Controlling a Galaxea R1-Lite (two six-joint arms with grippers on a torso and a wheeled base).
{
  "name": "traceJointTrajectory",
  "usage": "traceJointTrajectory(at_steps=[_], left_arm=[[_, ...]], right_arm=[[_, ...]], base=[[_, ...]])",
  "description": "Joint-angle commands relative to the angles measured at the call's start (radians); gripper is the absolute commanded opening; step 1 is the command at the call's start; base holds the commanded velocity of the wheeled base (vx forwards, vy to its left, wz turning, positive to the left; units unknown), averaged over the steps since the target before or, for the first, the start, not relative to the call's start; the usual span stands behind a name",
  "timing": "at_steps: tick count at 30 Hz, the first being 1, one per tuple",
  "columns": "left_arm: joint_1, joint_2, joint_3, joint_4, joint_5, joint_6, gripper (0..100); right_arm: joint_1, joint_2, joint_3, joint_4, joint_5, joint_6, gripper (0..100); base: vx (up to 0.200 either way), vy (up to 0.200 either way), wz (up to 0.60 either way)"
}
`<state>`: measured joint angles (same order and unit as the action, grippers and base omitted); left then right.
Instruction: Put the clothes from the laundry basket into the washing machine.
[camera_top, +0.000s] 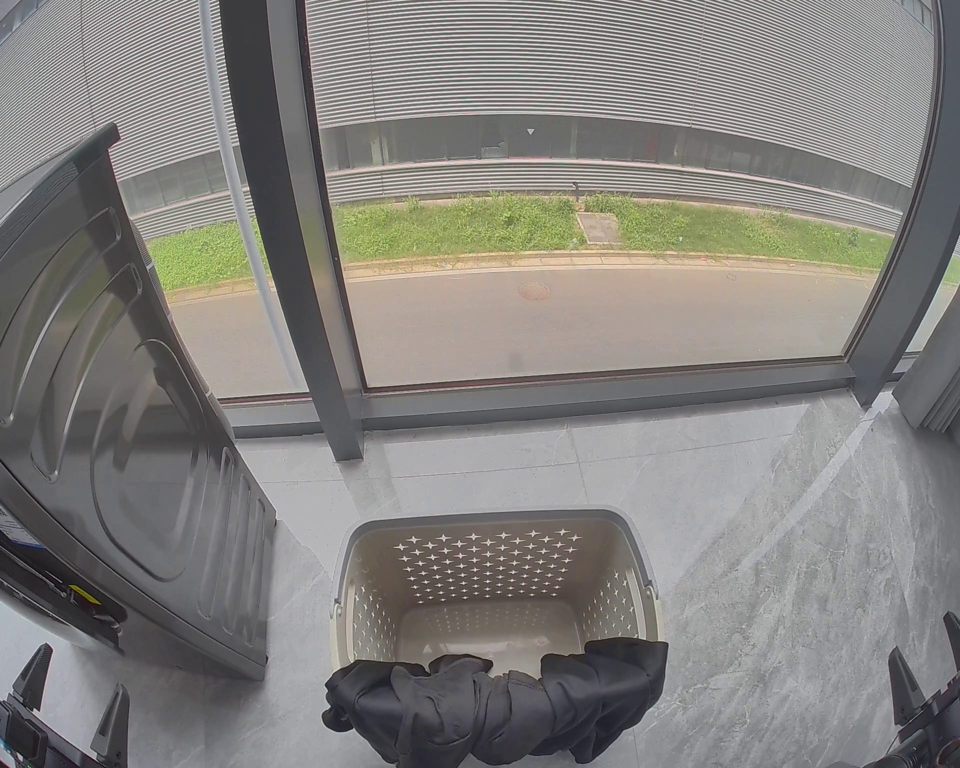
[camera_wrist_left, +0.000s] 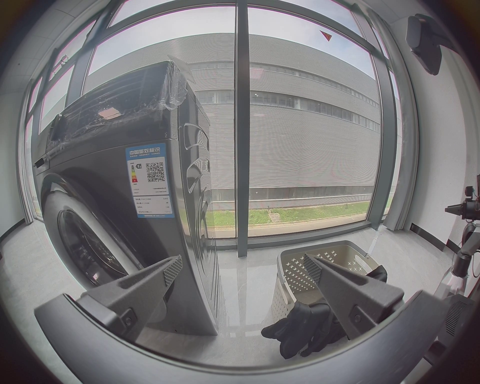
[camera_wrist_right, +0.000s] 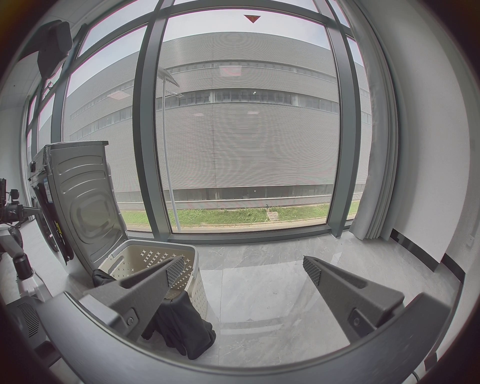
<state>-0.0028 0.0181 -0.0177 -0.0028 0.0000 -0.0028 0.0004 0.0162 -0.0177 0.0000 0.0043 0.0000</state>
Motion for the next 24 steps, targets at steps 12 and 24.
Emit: traceJointTrajectory(at_steps=[12, 24], left_arm=[[0.000, -0.018, 0.018, 0.000, 0.000, 0.000, 100], [0.000, -0.018, 0.018, 0.000, -0.002, 0.000, 100]], right_arm=[[0.001, -0.013, 0.018, 0.000, 0.000, 0.000, 100], [0.001, -0.013, 0.018, 0.000, 0.000, 0.000, 100]], base=[[0.050, 0.000, 0.00], [0.067, 0.000, 0.00]])
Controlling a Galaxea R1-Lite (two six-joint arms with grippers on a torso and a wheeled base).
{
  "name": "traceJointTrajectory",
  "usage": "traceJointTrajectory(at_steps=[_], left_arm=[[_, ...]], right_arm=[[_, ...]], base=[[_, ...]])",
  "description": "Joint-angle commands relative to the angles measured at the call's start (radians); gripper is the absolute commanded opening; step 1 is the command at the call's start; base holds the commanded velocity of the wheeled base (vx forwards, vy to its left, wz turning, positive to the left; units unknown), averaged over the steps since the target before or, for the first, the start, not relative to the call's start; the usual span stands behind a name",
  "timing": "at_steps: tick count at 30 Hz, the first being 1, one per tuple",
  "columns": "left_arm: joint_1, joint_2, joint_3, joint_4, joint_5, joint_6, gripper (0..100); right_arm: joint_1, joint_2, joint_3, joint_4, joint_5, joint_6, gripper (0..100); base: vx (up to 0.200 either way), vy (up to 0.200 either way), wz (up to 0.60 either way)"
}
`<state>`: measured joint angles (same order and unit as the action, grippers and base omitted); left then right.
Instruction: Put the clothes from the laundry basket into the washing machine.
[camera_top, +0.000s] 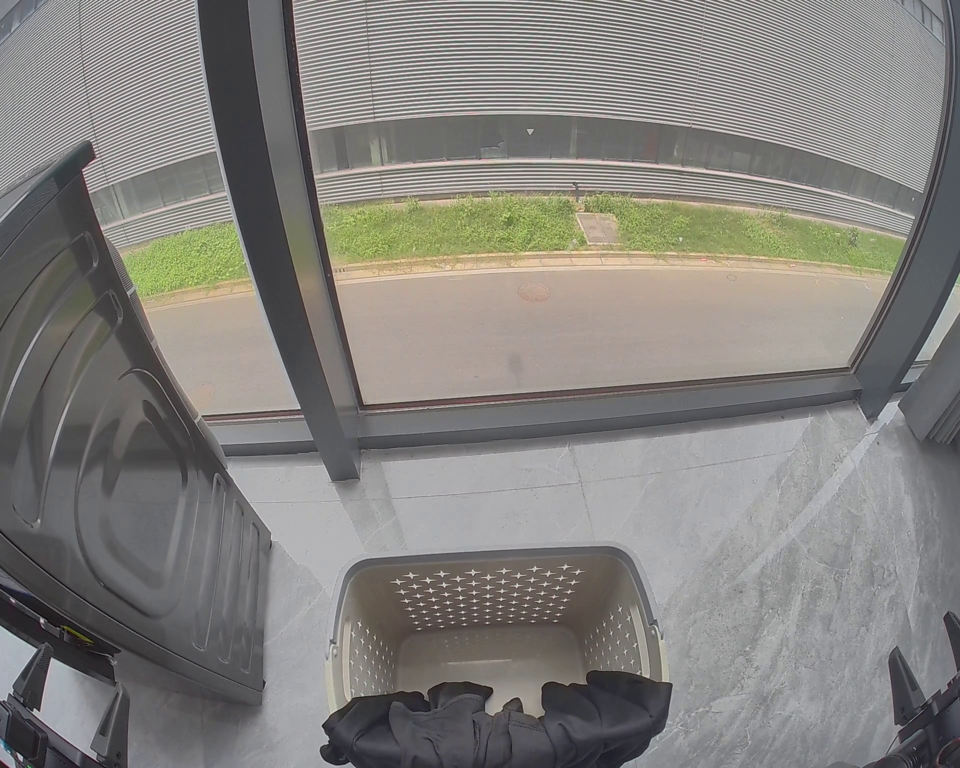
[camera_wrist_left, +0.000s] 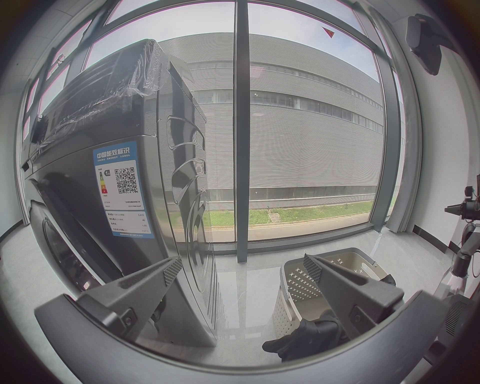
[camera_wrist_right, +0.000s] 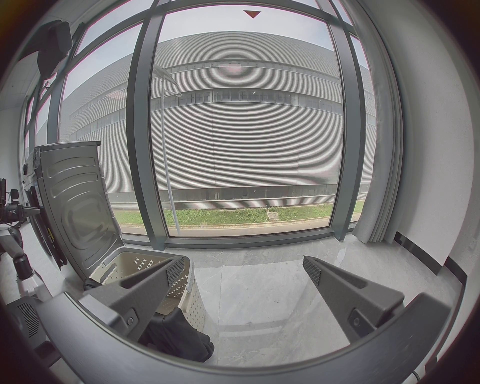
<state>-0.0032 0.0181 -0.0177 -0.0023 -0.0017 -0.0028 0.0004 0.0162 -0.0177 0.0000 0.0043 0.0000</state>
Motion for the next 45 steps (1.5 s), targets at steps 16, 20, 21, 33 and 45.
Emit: traceJointTrajectory(at_steps=[16, 20, 21, 33, 45], left_arm=[[0.000, -0.018, 0.018, -0.001, 0.000, 0.000, 100], [0.000, -0.018, 0.018, -0.001, 0.000, 0.000, 100], [0.000, -0.018, 0.018, -0.001, 0.000, 0.000, 100], [0.000, -0.018, 0.018, -0.001, 0.000, 0.000, 100], [0.000, -0.018, 0.018, -0.001, 0.000, -0.002, 100]], right_arm=[[0.000, -0.013, 0.018, 0.000, 0.000, 0.000, 100], [0.000, -0.013, 0.018, 0.000, 0.000, 0.000, 100], [0.000, -0.013, 0.018, 0.000, 0.000, 0.000, 100], [0.000, -0.013, 0.018, 0.000, 0.000, 0.000, 100], [0.001, -0.013, 0.018, 0.000, 0.000, 0.000, 100]], base=[[0.025, 0.000, 0.00], [0.000, 0.000, 0.00], [0.000, 0.000, 0.00], [0.000, 0.000, 0.00], [0.000, 0.000, 0.00]])
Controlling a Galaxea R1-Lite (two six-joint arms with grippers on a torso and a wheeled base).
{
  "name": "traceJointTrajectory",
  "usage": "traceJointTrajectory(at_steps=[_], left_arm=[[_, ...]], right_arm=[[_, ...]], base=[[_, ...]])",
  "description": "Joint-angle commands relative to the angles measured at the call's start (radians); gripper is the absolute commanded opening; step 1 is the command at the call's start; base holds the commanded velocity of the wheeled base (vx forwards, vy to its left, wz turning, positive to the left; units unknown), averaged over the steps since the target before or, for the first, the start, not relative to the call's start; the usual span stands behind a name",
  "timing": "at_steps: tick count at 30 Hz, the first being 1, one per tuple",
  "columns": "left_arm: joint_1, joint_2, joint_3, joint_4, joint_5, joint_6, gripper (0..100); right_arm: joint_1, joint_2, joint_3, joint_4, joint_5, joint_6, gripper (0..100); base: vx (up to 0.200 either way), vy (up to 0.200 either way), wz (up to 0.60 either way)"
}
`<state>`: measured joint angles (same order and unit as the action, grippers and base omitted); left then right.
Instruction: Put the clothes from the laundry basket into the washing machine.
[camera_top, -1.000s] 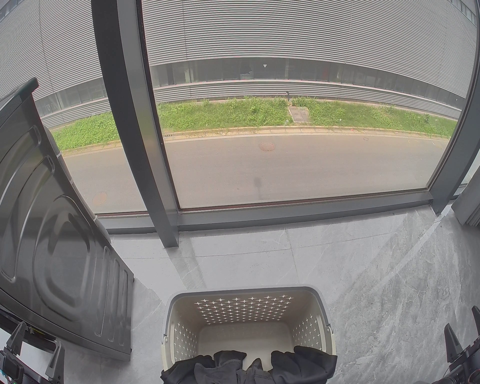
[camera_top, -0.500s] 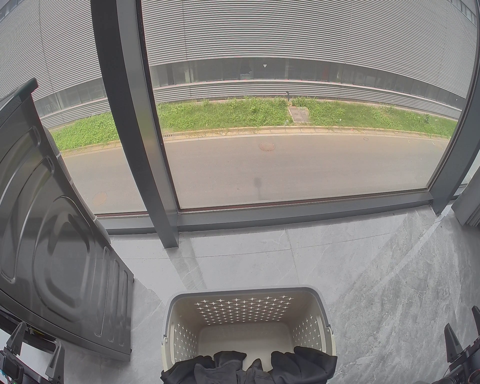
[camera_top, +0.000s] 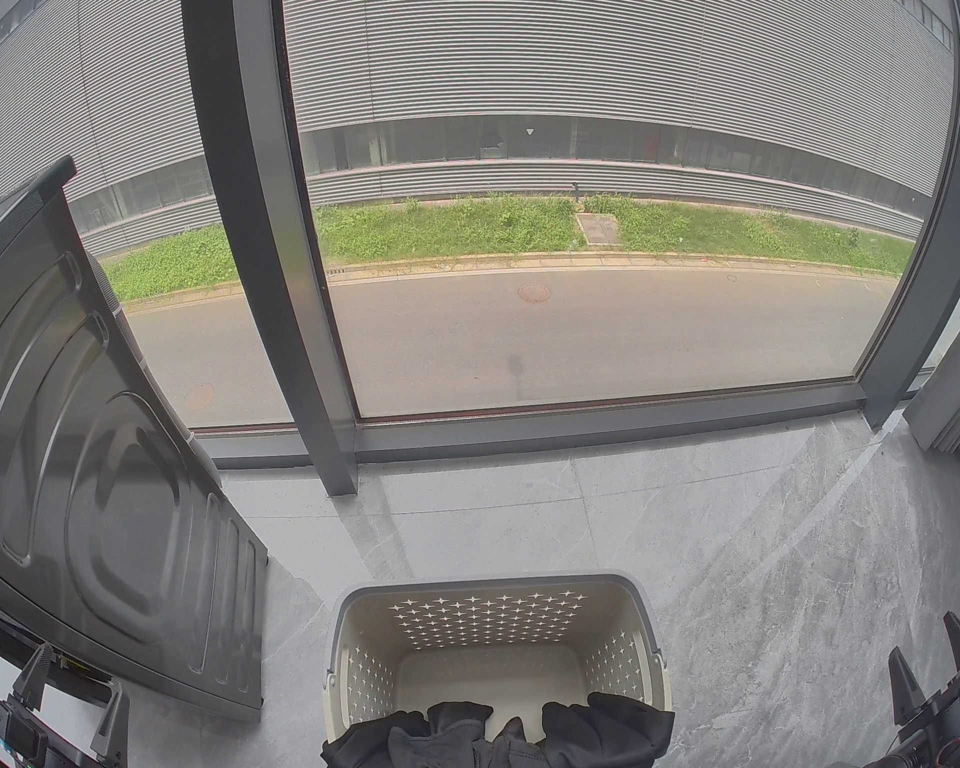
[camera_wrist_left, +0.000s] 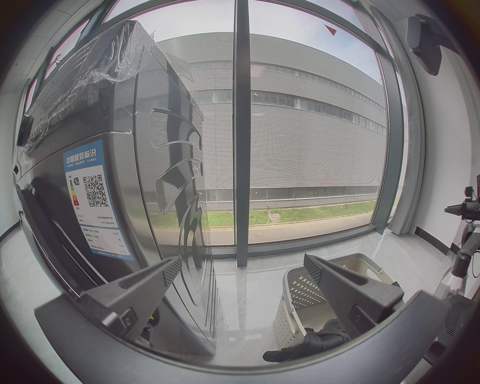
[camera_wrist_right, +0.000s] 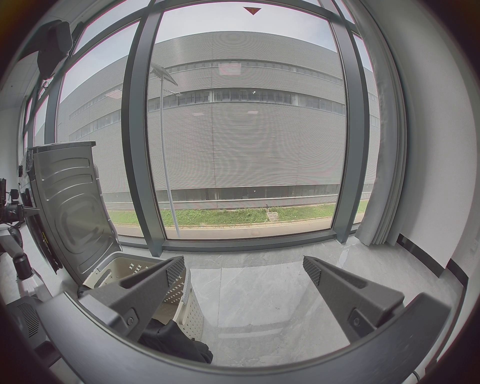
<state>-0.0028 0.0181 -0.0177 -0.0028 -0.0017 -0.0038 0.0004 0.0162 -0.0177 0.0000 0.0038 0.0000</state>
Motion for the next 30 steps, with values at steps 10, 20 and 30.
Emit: traceJointTrajectory(at_steps=[10, 20, 30], left_arm=[[0.000, -0.018, 0.018, 0.000, 0.000, 0.001, 100], [0.000, -0.018, 0.018, 0.000, 0.000, -0.001, 100], [0.000, -0.018, 0.018, 0.000, 0.000, -0.001, 100]], right_arm=[[0.001, -0.013, 0.018, 0.000, 0.001, 0.000, 100], [0.001, -0.013, 0.018, 0.000, 0.001, 0.000, 100], [0.001, -0.013, 0.018, 0.000, 0.001, 0.000, 100]], base=[[-0.160, 0.000, 0.00], [-0.200, 0.000, 0.00], [-0.200, 0.000, 0.00]])
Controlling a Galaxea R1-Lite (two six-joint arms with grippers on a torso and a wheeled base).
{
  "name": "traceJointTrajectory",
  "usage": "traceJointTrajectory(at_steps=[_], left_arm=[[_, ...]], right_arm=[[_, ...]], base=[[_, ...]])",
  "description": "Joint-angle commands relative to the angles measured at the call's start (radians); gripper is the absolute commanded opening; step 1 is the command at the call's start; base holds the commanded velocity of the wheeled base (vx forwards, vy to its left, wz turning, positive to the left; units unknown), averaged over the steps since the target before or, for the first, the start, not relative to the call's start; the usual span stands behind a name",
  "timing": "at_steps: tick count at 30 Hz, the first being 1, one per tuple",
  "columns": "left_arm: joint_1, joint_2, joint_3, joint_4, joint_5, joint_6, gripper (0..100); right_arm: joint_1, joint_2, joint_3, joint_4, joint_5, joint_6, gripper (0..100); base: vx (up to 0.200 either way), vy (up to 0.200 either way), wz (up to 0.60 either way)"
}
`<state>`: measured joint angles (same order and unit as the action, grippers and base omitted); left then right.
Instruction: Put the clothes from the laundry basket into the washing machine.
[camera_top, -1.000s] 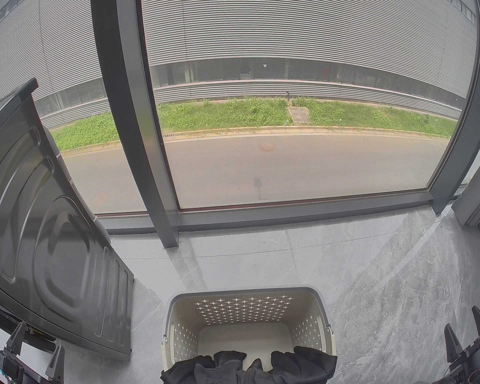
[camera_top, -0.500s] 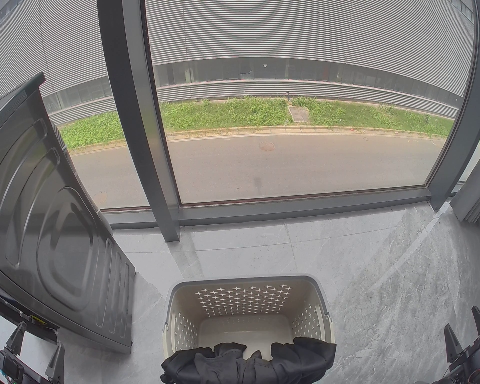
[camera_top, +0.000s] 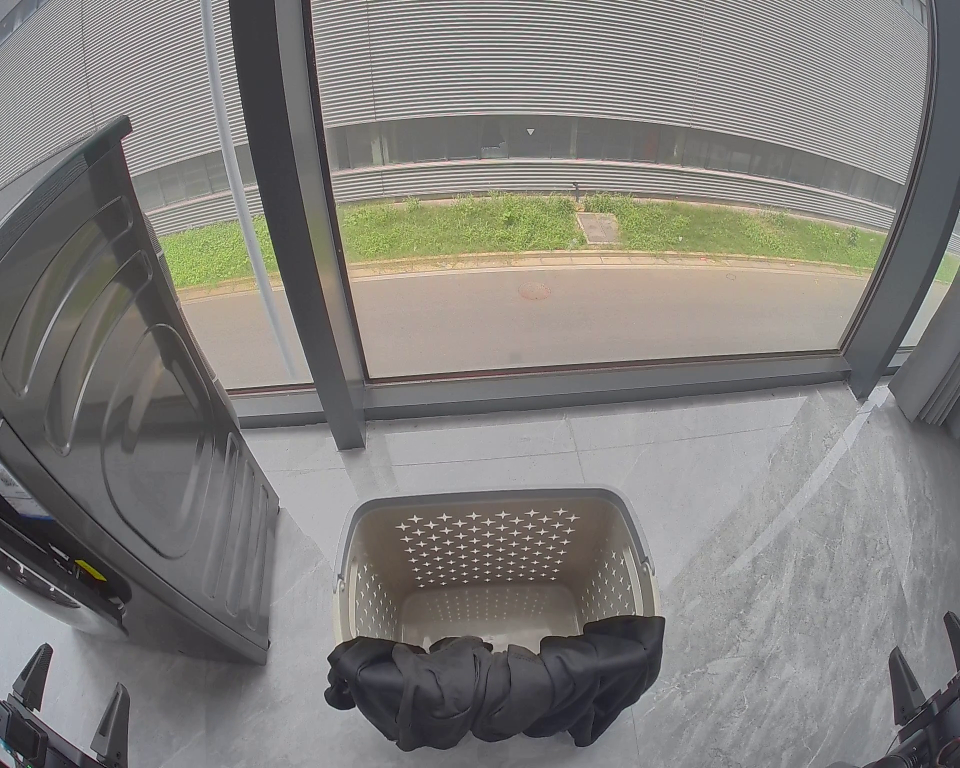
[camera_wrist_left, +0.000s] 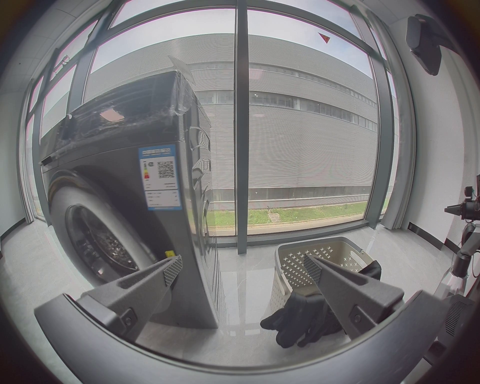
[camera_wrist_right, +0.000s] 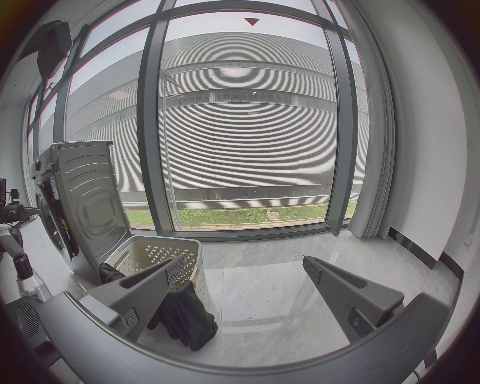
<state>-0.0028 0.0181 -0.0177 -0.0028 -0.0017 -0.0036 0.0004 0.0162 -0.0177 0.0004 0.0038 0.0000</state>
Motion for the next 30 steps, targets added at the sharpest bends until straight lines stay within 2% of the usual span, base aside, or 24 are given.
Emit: traceJointTrajectory(at_steps=[1, 11, 23, 30], left_arm=[[0.000, -0.018, 0.018, 0.000, 0.000, -0.001, 100], [0.000, -0.018, 0.018, 0.000, 0.000, 0.001, 100], [0.000, -0.018, 0.018, 0.000, -0.004, -0.003, 100], [0.000, -0.018, 0.018, 0.000, -0.004, -0.003, 100]], right_arm=[[0.001, -0.013, 0.018, 0.000, 0.001, 0.000, 100], [0.001, -0.013, 0.018, 0.000, 0.001, 0.000, 100], [0.001, -0.013, 0.018, 0.000, 0.001, 0.000, 100], [0.001, -0.013, 0.018, 0.000, 0.001, 0.000, 100]], base=[[-0.200, 0.000, 0.00], [-0.200, 0.000, 0.00], [0.000, 0.000, 0.00], [0.000, 0.200, 0.00]])
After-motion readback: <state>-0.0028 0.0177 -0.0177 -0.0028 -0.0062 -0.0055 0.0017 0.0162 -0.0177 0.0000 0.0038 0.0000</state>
